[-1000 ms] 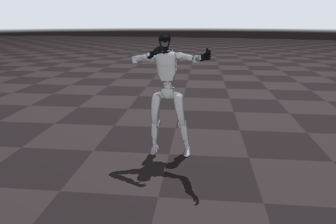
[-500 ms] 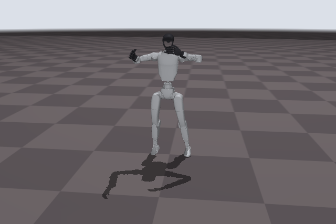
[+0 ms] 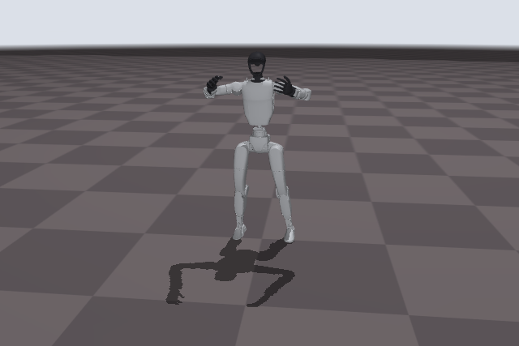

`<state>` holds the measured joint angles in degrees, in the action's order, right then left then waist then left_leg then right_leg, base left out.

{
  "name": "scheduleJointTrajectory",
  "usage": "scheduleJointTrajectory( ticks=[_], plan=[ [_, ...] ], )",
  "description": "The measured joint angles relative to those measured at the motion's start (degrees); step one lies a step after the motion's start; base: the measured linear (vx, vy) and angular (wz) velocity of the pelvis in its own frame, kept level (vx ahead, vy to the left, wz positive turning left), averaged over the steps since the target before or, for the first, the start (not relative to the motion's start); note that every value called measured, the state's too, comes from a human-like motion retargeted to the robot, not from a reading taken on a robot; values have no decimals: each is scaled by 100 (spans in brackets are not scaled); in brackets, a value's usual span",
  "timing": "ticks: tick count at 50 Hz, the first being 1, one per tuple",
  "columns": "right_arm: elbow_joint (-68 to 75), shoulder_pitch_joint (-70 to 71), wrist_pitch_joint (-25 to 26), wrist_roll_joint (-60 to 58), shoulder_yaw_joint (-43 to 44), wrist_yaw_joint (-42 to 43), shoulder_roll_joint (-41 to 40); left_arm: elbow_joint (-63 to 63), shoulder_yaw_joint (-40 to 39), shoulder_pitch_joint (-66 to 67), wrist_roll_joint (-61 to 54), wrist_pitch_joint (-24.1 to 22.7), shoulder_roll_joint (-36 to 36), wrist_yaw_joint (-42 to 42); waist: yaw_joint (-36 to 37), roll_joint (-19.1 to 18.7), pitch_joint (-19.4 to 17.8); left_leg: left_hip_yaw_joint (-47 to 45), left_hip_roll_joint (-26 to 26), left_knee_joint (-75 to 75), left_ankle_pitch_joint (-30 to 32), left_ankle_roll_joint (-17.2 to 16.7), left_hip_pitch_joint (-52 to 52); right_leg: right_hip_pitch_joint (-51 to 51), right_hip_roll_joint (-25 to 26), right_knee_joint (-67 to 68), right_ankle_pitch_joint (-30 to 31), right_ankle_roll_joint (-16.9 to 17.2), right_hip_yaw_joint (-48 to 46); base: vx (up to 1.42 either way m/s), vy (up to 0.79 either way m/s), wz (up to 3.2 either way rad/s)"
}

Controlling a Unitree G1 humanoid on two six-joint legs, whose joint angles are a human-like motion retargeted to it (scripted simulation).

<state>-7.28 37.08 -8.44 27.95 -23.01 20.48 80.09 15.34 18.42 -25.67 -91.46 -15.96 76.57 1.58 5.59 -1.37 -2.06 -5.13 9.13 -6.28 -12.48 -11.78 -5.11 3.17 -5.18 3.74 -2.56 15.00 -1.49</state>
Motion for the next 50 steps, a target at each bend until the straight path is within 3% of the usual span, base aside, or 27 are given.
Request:
scheduleJointTrajectory(
  ticks=[3,5,7,9,10,12,15,19,22,26,28,32,36,38,40,42,43,45,47,50],
  plan=[
    [1466,-79,348,997,19,37,-370,2068,1259,-960,121,73,31,-653,42,71,-52,2,13,12,-12,-40,-1,-8,15,6,10,0,7,0,0,0],
    [1909,-132,332,2279,72,281,-678,3145,2006,-1668,302,192,-138,-922,39,86,-95,7,24,7,-25,-76,0,-7,27,6,17,0,11,0,0,0],
    [1908,-293,734,2230,236,-1169,-490,3667,2122,-2161,1482,275,-177,-1321,53,103,-130,13,22,-39,-50,-81,28,-14,24,8,22,0,19,0,0,0],
    [1121,-655,564,3122,614,-1930,-502,3621,1637,-2099,2942,3,-40,-945,24,96,-175,31,25,-94,-78,-108,56,-4,24,5,22,0,15,0,0,0],
    [501,-887,358,3851,834,-2068,-555,3453,1284,-1899,3629,-153,95,-498,-2,86,-198,44,25,-116,-89,-124,65,6,21,3,19,0,6,0,0,0],
    [-911,-1142,-242,4268,932,-1435,-619,2690,629,-1221,3801,-238,320,91,3,52,-228,45,36,-125,-92,-149,67,17,32,-10,24,0,3,0,0,0],
    [-2782,-780,-663,2702,635,-1074,-327,1011,-44,-329,3451,-189,398,403,28,-31,-228,44,11,-133,-86,-94,78,16,5,-26,18,0,5,0,0,0],
    [-4569,947,-734,229,-667,-676,-384,-1600,-355,189,2823,67,43,791,-68,-127,-203,52,-62,-126,-53,25,96,7,-71,-37,-2,0,-1,0,0,0],
    [-4737,1882,-593,-374,-1572,-510,-523,-3317,-568,339,1473,225,-474,1214,-228,-210,-179,58,-141,-85,-5,112,93,1,-155,-39,-19,0,-13,0,0,0],
    [-3343,1687,-249,-816,-1636,442,-206,-4090,-1117,520,335,69,-987,2047,-375,-323,-162,47,-194,-29,40,177,61,6,-212,-41,-28,0,-16,0,0,0],
    [-2157,1299,-120,-849,-1343,687,-48,-3563,-1225,651,212,-66,-998,1903,-381,-339,-175,51,-179,-7,45,156,41,14,-197,-28,-33,0,-30,0,0,0],
    [548,262,200,-153,-403,937,-159,-1309,-883,751,-262,-248,-694,961,-262,-238,-146,70,-118,31,35,74,23,23,-132,-19,-29,0,-67,0,0,0],
    [2846,-598,89,2705,718,855,-807,1250,228,-188,-320,-336,-374,-78,-123,-40,-90,146,-60,35,9,-36,66,17,-72,-14,-21,0,-142,0,-1,10],
    [3425,-781,-70,4204,1151,737,-1111,2357,833,-789,-218,-276,-458,-506,-125,1,-57,189,-25,12,-11,-91,106,13,-35,-17,-12,0,-179,0,-1,10],
    [3483,-901,-199,4746,1360,639,-1217,3232,1321,-1238,-104,-130,-603,-908,-146,3,-20,207,19,-21,-37,-141,140,7,12,-29,1,0,-193,0,0,0],
    [2982,-1216,90,4105,1469,-179,-980,3545,1600,-1660,472,116,-606,-1300,-151,36,-32,231,24,-55,-54,-155,175,-13,18,-1,-15,0,-208,0,0,0],
    [2433,-1366,-183,4496,1574,-123,-1054,3521,1590,-1692,703,77,-570,-1223,-162,36,-38,229,37,-73,-67,-178,178,-10,30,2,-16,0,-205,0,0,0],
    [1382,-1664,268,3832,1643,-1383,-731,3067,1223,-1535,1762,78,-264,-1229,-177,39,-35,207,29,-119,-92,-165,183,-6,20,-1,-15,0,-176,0,0,0],
    [-39,-1648,-225,4321,1494,-1345,-687,2161,644,-1131,2658,-133,63,-634,-190,-3,-56,161,49,-152,-118,-201,156,13,38,-6,-12,0,-129,0,0,-11],
    [-1938,-880,-421,3199,775,-1438,-331,330,-171,-484,3703,-139,338,6,-185,-83,-92,62,48,-188,-140,-178,96,32,34,-9,-10,0,-25,0,1,-29]
  ],
)
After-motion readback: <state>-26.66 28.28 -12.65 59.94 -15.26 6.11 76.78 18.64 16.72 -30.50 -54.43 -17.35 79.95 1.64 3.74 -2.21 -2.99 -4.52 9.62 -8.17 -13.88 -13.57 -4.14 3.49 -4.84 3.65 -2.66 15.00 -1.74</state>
